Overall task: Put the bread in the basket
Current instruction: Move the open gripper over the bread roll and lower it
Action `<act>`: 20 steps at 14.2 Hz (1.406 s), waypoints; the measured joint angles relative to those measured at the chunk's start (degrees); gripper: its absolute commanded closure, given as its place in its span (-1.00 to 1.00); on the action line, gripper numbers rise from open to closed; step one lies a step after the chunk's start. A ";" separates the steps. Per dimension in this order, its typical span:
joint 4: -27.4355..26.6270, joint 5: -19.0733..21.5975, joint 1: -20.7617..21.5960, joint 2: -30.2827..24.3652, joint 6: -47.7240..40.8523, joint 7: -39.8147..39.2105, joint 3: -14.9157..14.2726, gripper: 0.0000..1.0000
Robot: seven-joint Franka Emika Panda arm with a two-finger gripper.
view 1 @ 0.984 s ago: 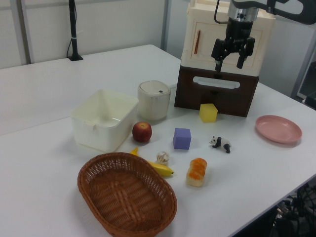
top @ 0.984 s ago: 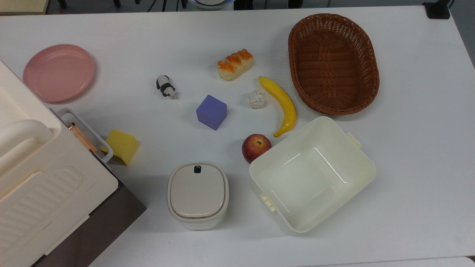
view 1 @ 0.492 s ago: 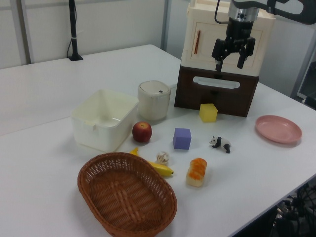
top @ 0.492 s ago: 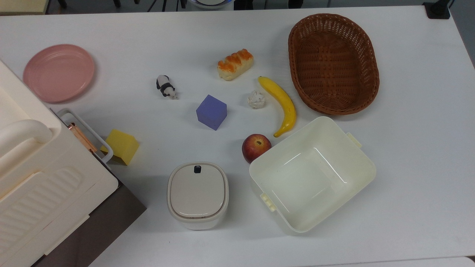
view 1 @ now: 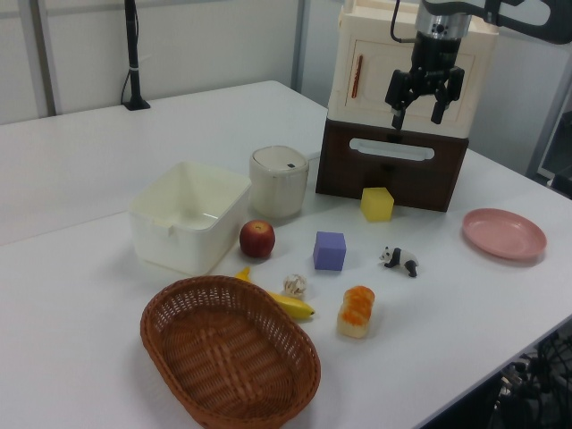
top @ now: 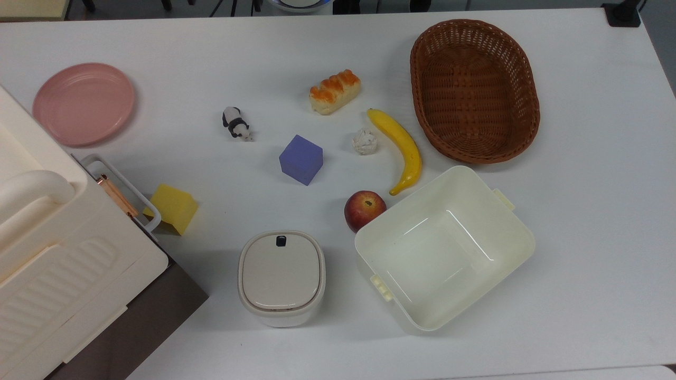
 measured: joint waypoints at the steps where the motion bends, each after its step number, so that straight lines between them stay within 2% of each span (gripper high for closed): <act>1: -0.09 0.00 -2.05 -0.02 -0.03 0.07 2.83 -1.00; 3: -1.65 0.00 -4.50 -0.76 -0.04 1.13 6.37 -1.00; 6: -7.76 1.05 -4.80 -3.73 0.51 9.87 7.06 -1.00; 9: -16.52 2.28 -4.65 -7.65 5.38 18.94 7.56 -1.00; 11: -24.73 2.34 -3.43 -11.17 10.95 27.53 7.90 -1.00; 14: -31.77 2.34 0.07 -13.29 16.47 33.79 8.21 -1.00; 17: -37.21 2.20 2.43 -14.24 20.42 36.06 10.02 -1.00; 20: -44.87 2.12 3.44 -15.39 27.52 36.79 11.73 -1.00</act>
